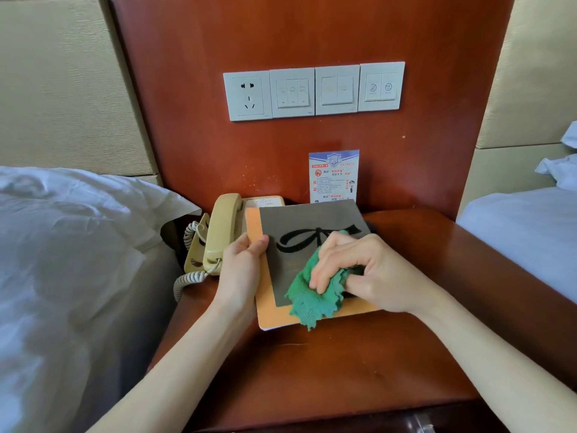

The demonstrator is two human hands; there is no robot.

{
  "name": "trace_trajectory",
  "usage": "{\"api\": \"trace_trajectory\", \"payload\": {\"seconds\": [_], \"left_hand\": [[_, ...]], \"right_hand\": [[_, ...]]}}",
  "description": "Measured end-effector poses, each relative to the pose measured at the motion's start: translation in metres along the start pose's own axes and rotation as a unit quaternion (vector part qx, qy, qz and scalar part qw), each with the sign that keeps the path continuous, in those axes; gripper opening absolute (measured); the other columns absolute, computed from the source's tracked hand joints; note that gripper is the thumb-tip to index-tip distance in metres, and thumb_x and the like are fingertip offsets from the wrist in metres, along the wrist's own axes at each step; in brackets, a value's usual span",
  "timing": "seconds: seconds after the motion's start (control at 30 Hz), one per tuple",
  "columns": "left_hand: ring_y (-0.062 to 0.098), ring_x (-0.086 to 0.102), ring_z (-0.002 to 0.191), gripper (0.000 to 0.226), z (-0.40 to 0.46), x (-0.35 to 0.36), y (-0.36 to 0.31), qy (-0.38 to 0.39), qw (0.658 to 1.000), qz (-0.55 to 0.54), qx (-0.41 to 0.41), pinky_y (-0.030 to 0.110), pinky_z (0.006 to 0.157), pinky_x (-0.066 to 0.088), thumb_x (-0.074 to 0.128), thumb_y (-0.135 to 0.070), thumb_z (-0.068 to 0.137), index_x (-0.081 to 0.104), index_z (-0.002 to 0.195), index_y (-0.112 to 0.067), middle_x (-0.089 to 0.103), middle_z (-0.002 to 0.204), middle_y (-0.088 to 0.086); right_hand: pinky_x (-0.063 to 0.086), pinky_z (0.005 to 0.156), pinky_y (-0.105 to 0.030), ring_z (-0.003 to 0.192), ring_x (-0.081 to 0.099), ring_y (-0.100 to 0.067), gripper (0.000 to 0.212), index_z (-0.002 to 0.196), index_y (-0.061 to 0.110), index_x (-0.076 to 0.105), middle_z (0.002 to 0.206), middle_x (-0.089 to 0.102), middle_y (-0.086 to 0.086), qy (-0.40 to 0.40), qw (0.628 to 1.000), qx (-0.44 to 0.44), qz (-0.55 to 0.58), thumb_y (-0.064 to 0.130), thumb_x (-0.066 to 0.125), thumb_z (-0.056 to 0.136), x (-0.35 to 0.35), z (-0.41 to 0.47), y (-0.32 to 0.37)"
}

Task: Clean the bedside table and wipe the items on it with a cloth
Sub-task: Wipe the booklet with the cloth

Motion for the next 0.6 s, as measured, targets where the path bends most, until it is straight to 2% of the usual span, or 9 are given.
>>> {"api": "trace_trajectory", "payload": {"seconds": [0.1, 0.17, 0.2, 0.27, 0.3, 0.4, 0.47, 0.53, 0.6], "left_hand": [[0.003, 0.068, 0.056, 0.018, 0.005, -0.010, -0.006, -0.034, 0.999, -0.022, 0.032, 0.017, 0.046, 0.050, 0.051, -0.016, 0.098, 0.058, 0.086, -0.028, 0.071, 0.061, -0.017], [0.005, 0.069, 0.063, 0.022, 0.006, -0.016, -0.009, -0.058, 0.997, -0.026, 0.040, 0.022, 0.054, 0.053, 0.052, -0.016, 0.098, 0.053, 0.083, -0.032, 0.068, 0.058, -0.022], [0.011, 0.070, 0.074, 0.020, 0.006, -0.018, -0.008, -0.064, 0.997, -0.029, 0.039, 0.028, 0.065, 0.056, 0.051, -0.016, 0.098, 0.056, 0.095, -0.035, 0.072, 0.067, -0.018], [0.024, 0.068, 0.096, 0.019, 0.006, -0.020, -0.007, -0.071, 0.996, -0.039, 0.034, 0.043, 0.086, 0.055, 0.048, -0.017, 0.099, 0.063, 0.097, -0.029, 0.075, 0.096, -0.002], [0.027, 0.066, 0.102, 0.019, 0.006, -0.021, -0.007, -0.075, 0.995, -0.048, 0.036, 0.047, 0.092, 0.053, 0.047, -0.018, 0.100, 0.064, 0.102, -0.026, 0.073, 0.105, 0.002], [0.029, 0.064, 0.109, 0.027, 0.006, -0.022, -0.011, -0.087, 0.991, -0.074, 0.069, 0.050, 0.097, 0.049, 0.044, -0.016, 0.101, 0.063, 0.119, -0.022, 0.070, 0.114, 0.005], [0.027, 0.065, 0.107, 0.026, 0.006, -0.025, -0.020, -0.101, 0.985, -0.078, 0.114, 0.046, 0.097, 0.050, 0.043, -0.016, 0.102, 0.062, 0.119, -0.020, 0.071, 0.109, 0.002], [0.018, 0.065, 0.098, 0.021, 0.002, -0.028, -0.031, -0.115, 0.977, -0.066, 0.168, 0.042, 0.095, 0.051, 0.044, -0.017, 0.102, 0.062, 0.108, -0.024, 0.070, 0.097, -0.006], [0.011, 0.063, 0.092, 0.019, -0.004, -0.027, -0.043, -0.111, 0.967, -0.044, 0.226, 0.038, 0.093, 0.050, 0.045, -0.020, 0.101, 0.061, 0.101, -0.031, 0.068, 0.091, -0.012]], "right_hand": [[0.052, 0.078, -0.028, 0.098, 0.058, -0.016, 0.043, 0.069, 0.032, 0.071, 0.086, 0.066, 0.010, -0.032, 0.999, 0.018, -0.026, -0.001, 0.043, 0.069, -0.016, -0.003, -0.007], [0.051, 0.074, -0.023, 0.098, 0.058, -0.013, 0.046, 0.067, 0.034, 0.068, 0.089, 0.061, 0.011, -0.055, 0.994, 0.043, -0.080, -0.004, 0.043, 0.074, -0.027, -0.007, -0.016], [0.050, 0.071, -0.019, 0.098, 0.057, -0.012, 0.048, 0.067, 0.034, 0.067, 0.091, 0.058, 0.013, -0.063, 0.990, 0.059, -0.115, -0.006, 0.044, 0.078, -0.032, -0.008, -0.021], [0.045, 0.068, -0.013, 0.097, 0.055, -0.010, 0.049, 0.067, 0.031, 0.065, 0.093, 0.054, 0.013, -0.094, 0.977, 0.092, -0.167, -0.010, 0.045, 0.084, -0.043, -0.010, -0.032], [0.044, 0.068, -0.015, 0.095, 0.054, -0.010, 0.046, 0.067, 0.028, 0.066, 0.093, 0.053, 0.009, -0.122, 0.969, 0.109, -0.188, -0.010, 0.044, 0.084, -0.050, -0.012, -0.036], [0.043, 0.068, -0.032, 0.086, 0.049, -0.020, 0.033, 0.075, 0.016, 0.065, 0.083, 0.051, 0.001, -0.227, 0.911, 0.141, -0.314, -0.009, 0.043, 0.081, -0.072, -0.018, -0.039], [0.042, 0.063, -0.037, 0.081, 0.047, -0.027, 0.027, 0.079, 0.011, 0.060, 0.074, 0.046, 0.001, -0.278, 0.865, 0.167, -0.384, -0.008, 0.042, 0.082, -0.085, -0.026, -0.039], [0.037, 0.058, -0.034, 0.074, 0.043, -0.024, 0.026, 0.077, 0.016, 0.055, 0.072, 0.042, 0.002, -0.309, 0.858, 0.223, -0.345, -0.003, 0.040, 0.086, -0.097, -0.035, -0.050], [0.026, 0.052, -0.030, 0.060, 0.036, -0.017, 0.035, 0.057, 0.023, 0.042, 0.059, 0.038, 0.006, -0.331, 0.890, 0.268, -0.162, -0.001, 0.038, 0.082, -0.098, -0.040, -0.067]]}}
Point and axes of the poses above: each hand's wrist, its own z-axis towards the middle knuckle, its own x-axis out of the palm, y = z × x, the point moved 9 cm from there along z, towards the middle knuckle
